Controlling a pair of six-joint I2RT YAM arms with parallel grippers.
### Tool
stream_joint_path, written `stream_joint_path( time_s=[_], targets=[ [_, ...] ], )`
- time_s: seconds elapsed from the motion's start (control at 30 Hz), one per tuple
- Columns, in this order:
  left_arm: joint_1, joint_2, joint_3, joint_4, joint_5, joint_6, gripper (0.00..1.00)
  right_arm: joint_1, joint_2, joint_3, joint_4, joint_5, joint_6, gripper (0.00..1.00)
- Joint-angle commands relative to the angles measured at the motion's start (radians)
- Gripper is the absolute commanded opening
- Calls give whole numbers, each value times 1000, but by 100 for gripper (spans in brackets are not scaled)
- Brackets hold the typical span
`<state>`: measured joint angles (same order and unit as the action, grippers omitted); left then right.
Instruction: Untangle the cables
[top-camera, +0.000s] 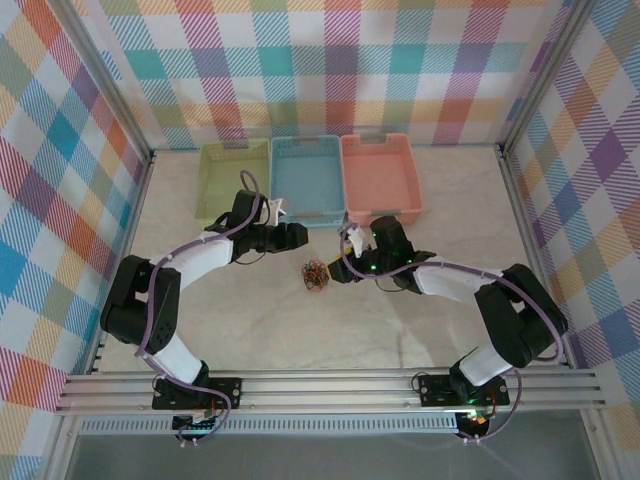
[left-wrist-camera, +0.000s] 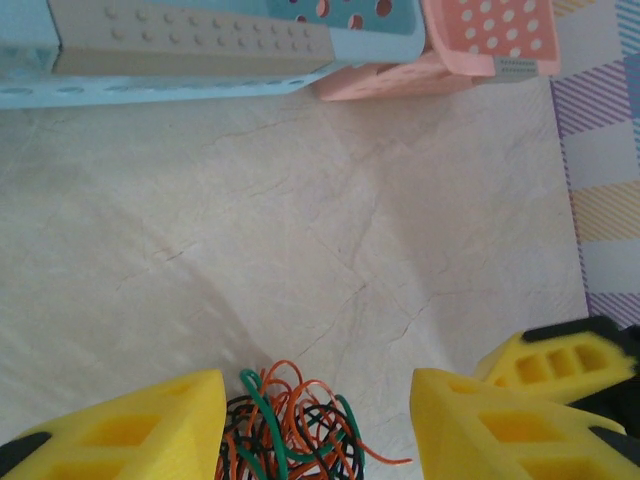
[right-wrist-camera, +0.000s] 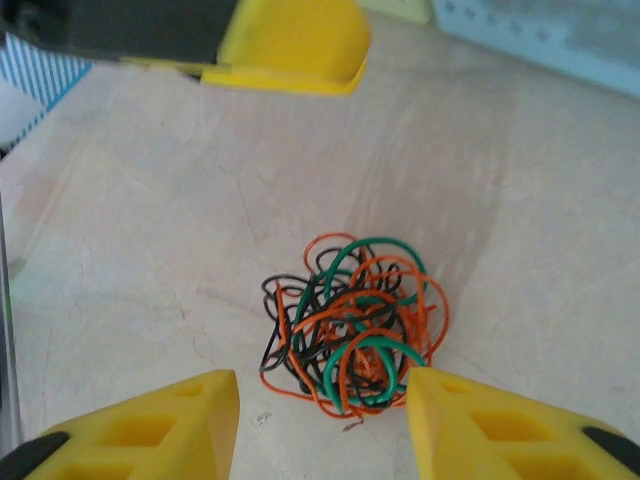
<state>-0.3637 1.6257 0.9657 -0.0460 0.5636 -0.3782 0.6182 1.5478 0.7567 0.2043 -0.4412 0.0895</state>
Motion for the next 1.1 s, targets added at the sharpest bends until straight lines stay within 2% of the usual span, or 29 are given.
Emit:
stream_joint_path(
  time_s=[0.0,0.13,0.33,0.5,0.7,1.07],
  targets=[
    [6,-22,-23,50,-7,-12,52,15,32,58,-80,-52,-61,47],
    [18,-37,-47,80,-54,-21,52,23,45,70,-96,-61,-72,42],
    [31,-73,-84,101,-101,-41,52,26,75,101,-142,-58,-82,42],
    [42,-76,-95,117,-94,-53,53,29,89,111,-153,-40,-77,42],
    [42,-77,-96,118,-94,-54,54,35,124,147,-190,-33,-79,32],
    [42,-74,-94,115,-94,-53,53,41,156,181,-239,-16,-86,32]
  ],
)
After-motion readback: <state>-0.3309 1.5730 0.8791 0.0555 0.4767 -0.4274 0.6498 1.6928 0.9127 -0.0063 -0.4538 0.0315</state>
